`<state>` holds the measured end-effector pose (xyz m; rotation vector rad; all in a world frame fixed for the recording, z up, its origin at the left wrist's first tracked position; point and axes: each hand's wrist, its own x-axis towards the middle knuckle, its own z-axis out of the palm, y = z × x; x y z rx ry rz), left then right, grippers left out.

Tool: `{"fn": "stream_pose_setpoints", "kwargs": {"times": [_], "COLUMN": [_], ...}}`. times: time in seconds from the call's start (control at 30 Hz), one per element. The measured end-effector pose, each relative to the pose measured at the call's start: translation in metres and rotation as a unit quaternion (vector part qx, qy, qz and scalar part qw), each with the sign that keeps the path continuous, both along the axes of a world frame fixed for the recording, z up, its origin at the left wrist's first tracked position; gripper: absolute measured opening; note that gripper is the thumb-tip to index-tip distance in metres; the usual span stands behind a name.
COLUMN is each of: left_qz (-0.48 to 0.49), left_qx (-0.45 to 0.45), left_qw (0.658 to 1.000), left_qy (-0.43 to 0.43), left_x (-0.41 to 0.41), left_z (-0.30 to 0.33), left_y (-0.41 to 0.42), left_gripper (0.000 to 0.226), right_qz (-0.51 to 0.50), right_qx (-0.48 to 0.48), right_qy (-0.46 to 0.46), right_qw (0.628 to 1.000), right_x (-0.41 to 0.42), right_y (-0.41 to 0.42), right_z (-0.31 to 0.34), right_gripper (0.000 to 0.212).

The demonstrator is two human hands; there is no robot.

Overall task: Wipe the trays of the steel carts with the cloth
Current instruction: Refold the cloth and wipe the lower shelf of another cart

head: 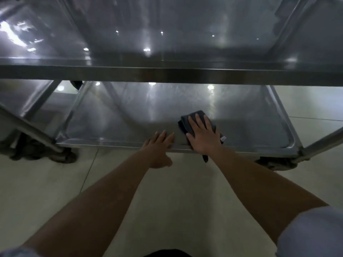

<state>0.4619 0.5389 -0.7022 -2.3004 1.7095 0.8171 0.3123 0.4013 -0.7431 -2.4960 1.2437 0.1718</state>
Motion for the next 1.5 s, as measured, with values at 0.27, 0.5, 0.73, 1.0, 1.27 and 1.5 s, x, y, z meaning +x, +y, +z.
{"fn": "stream_pose_setpoints", "kwargs": {"times": [0.27, 0.5, 0.73, 1.0, 1.27, 1.5], "left_qz": [-0.014, 0.061, 0.139, 0.143, 0.173, 0.088], "left_qx": [0.087, 0.050, -0.113, -0.190, -0.050, -0.125], "left_qw": [0.991, 0.991, 0.973, 0.964, 0.949, 0.970], "left_qy": [-0.103, -0.112, -0.148, -0.117, -0.257, -0.190], "left_x": [0.103, 0.176, 0.209, 0.214, 0.180, 0.167], "left_z": [0.069, 0.031, -0.034, -0.055, -0.029, -0.045], "left_y": [0.083, 0.155, 0.169, 0.170, 0.136, 0.131], "left_gripper": [0.093, 0.102, 0.117, 0.121, 0.098, 0.114], "right_qz": [-0.018, -0.092, -0.237, -0.149, 0.184, 0.114], "right_qx": [-0.025, -0.020, -0.010, 0.058, -0.012, -0.079], "right_qy": [0.015, 0.028, 0.048, 0.010, -0.006, -0.015], "right_qw": [0.999, 0.995, 0.970, 0.987, 0.983, 0.990], "right_x": [-0.002, 0.002, 0.037, 0.207, 0.234, 0.163], "right_y": [0.009, 0.022, 0.034, 0.093, 0.118, 0.053], "right_z": [0.007, 0.005, 0.000, 0.017, 0.007, 0.000], "right_gripper": [0.062, 0.060, 0.060, 0.069, 0.054, 0.056]}}
